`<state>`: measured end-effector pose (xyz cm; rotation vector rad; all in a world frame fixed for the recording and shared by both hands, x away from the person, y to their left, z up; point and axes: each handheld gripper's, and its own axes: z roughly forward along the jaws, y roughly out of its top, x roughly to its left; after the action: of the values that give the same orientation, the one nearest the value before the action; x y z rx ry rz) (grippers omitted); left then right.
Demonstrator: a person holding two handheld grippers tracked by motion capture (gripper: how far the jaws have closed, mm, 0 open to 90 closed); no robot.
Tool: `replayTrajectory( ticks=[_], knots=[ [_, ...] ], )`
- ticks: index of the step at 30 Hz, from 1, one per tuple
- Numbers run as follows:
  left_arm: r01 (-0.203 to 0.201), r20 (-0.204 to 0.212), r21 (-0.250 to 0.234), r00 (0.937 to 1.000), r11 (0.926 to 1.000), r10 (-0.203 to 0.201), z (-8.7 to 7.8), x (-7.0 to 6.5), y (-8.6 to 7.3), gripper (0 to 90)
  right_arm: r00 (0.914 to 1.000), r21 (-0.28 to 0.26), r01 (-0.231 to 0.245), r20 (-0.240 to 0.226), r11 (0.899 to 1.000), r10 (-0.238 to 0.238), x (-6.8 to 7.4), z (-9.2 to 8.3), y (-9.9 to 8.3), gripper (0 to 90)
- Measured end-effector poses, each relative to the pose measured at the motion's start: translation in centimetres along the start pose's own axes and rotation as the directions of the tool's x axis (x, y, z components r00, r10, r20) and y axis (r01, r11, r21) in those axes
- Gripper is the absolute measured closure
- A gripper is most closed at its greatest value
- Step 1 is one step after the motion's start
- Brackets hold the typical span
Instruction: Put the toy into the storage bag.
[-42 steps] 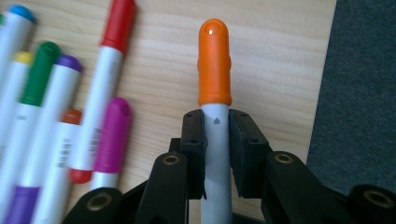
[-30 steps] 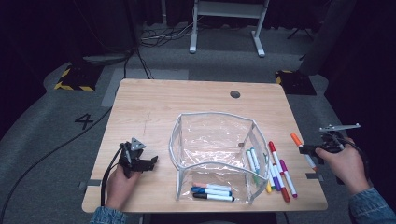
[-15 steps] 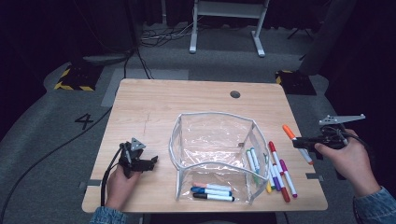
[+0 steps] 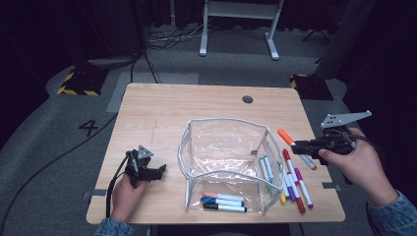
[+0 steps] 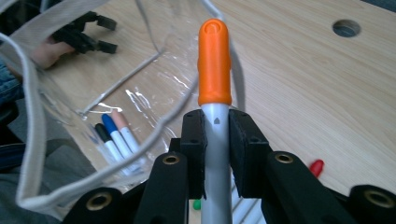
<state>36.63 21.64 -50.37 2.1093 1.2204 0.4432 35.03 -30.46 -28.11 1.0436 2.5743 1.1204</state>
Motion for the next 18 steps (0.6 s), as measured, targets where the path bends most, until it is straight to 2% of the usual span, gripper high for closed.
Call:
replayTrajectory(
  ticks=[7, 12, 18],
  knots=[
    [0.000, 0.001, 0.001, 1.0000, 1.0000, 0.000, 0.0, 0.0, 0.0, 14.9, 0.9952, 0.016, 0.086, -0.050, 0.996, -0.085, 2.4, 1.0, 2.4, 76.9],
    [-0.001, 0.003, -0.002, 1.0000, 1.0000, 0.001, 0.0, 0.0, 0.0, 14.9, 0.9866, 0.032, 0.145, -0.081, 0.989, -0.142, 4.2, 2.3, 4.2, 76.9],
    [-0.006, 0.006, 0.000, 1.0000, 1.0000, 0.006, 0.1, 0.0, 0.1, 14.9, 0.9724, 0.060, 0.208, -0.121, 0.976, -0.200, 6.0, 4.0, 5.8, 76.9]
  ],
)
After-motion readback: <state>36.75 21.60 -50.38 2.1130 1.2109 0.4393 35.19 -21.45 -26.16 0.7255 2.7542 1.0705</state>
